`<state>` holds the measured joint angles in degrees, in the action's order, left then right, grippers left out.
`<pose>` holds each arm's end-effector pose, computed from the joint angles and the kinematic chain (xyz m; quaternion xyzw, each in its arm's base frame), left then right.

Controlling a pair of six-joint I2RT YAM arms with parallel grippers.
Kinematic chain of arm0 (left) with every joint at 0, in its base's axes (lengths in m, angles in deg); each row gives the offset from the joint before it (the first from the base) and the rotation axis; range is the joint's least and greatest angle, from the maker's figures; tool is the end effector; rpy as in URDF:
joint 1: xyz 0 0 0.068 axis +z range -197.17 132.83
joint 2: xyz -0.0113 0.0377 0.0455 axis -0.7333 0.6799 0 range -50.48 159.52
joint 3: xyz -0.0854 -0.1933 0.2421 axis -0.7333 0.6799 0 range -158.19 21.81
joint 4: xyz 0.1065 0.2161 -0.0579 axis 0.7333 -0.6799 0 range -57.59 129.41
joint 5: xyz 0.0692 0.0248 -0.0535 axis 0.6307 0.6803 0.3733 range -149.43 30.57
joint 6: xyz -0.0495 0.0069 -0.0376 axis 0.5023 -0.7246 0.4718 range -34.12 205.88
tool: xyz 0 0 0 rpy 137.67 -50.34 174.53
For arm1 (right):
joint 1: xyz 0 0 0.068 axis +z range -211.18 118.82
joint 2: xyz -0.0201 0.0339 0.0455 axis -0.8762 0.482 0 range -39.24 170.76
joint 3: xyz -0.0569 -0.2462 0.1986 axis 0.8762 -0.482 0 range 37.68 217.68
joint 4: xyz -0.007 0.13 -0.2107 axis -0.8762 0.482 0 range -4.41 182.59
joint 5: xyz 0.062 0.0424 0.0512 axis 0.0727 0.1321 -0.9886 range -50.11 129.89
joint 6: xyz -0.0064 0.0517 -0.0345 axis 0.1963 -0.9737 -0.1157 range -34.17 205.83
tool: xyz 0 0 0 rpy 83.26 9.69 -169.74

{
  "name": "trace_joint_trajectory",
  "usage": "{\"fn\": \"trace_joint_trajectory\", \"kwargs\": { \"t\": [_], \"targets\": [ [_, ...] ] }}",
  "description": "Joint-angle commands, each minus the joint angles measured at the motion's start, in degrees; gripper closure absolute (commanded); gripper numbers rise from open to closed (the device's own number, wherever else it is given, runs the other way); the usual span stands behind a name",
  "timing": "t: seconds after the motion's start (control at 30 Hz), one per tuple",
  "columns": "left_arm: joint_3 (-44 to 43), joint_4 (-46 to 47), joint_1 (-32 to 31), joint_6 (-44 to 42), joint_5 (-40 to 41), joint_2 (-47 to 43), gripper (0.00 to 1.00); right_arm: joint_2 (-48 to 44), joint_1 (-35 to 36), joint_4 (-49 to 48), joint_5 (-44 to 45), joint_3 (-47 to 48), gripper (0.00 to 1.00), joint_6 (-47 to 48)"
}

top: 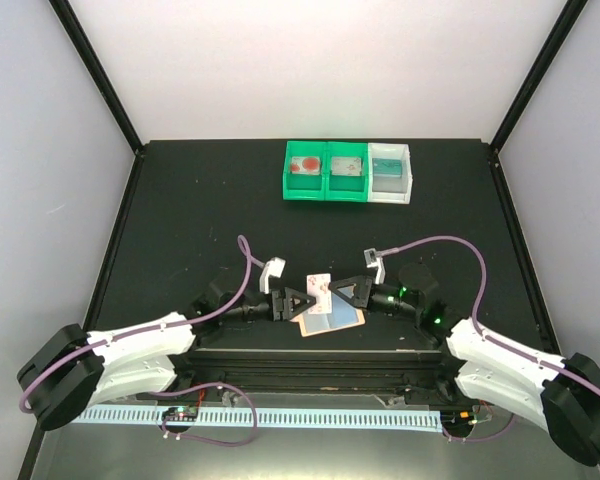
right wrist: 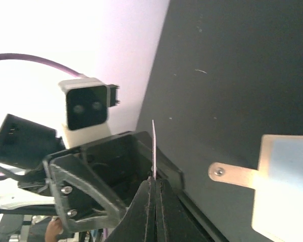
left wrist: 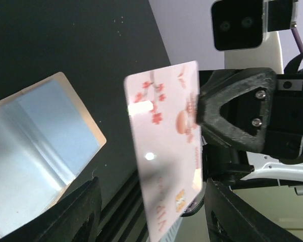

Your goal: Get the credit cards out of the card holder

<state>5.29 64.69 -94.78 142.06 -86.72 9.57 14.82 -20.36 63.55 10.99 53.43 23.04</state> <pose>0.1066 -0.1490 0.2338 0.0790 0.7955 -0.5661 0.2010 0.1095 0.1251 0.2396 0.0006 0.7891 0.5800 0.2023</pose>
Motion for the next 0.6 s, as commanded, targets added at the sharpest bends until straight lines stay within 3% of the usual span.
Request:
{"fn": "trace_joint_trajectory", "kwargs": {
  "t": [0.0,0.1,0.33,0.57],
  "targets": [
    [1.09,6.38,-0.2,3.01,-1.5,-0.39,0.42,-2.78,-0.06,-5.11,-0.79,-0.75,0.99,-2.7],
    [1.72,10.23,-0.2,4.74,-2.88,0.28,0.54,-3.42,-0.03,-6.05,-1.1,-1.06,0.99,-3.42],
    [2.81,13.27,-0.22,5.32,-3.44,-0.87,0.94,-4.08,-0.01,-6.03,-1.79,-1.37,0.99,-2.27],
    [3.09,10.84,-0.03,0.71,-5.31,-4.6,0.98,-8.39,-0.09,9.28,-0.11,3.81,0.89,10.69]
  ]
}}
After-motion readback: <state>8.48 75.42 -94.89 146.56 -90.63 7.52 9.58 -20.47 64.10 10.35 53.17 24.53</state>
